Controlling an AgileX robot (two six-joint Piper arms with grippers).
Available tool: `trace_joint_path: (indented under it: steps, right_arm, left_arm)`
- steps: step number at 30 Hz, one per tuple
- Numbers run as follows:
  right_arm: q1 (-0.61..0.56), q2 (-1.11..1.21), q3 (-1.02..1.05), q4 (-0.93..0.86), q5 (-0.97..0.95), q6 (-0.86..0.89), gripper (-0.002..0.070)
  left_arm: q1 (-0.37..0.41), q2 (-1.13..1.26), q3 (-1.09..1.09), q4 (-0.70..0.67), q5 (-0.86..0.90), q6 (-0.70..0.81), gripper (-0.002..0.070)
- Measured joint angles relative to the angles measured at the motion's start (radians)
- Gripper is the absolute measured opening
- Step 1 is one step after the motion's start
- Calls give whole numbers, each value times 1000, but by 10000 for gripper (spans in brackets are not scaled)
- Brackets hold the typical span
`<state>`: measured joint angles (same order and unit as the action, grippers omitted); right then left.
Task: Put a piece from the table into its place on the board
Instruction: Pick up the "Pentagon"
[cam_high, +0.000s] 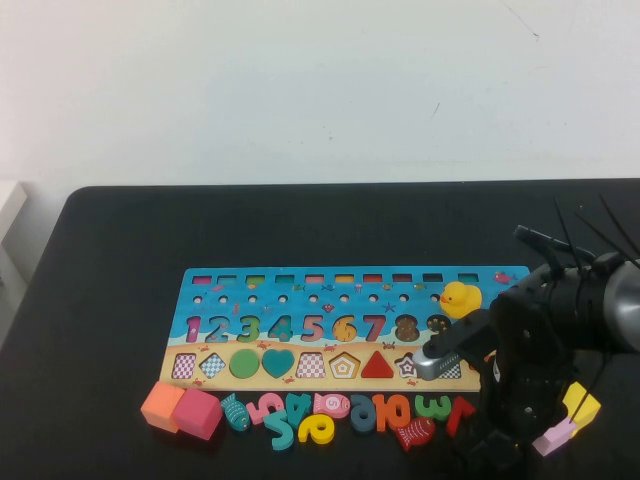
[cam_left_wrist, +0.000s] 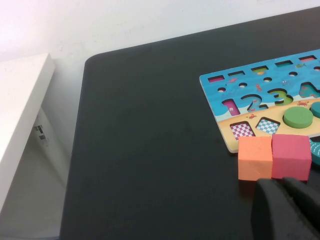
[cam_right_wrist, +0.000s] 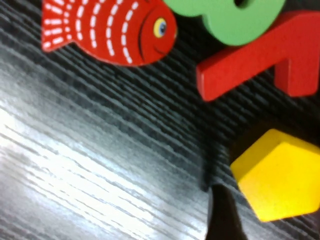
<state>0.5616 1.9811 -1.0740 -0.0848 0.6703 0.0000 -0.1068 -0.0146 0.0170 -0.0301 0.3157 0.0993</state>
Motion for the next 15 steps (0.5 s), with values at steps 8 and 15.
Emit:
trace_joint_path:
  steps: [8,15]
  right_arm:
    - [0,0,0,-3,4,0,419]
    - [0,10,0,42,-12,-7,419]
  left_arm:
    - [0,0,0,0,0,0,-2]
    - [0,0,0,0,0,0,-2]
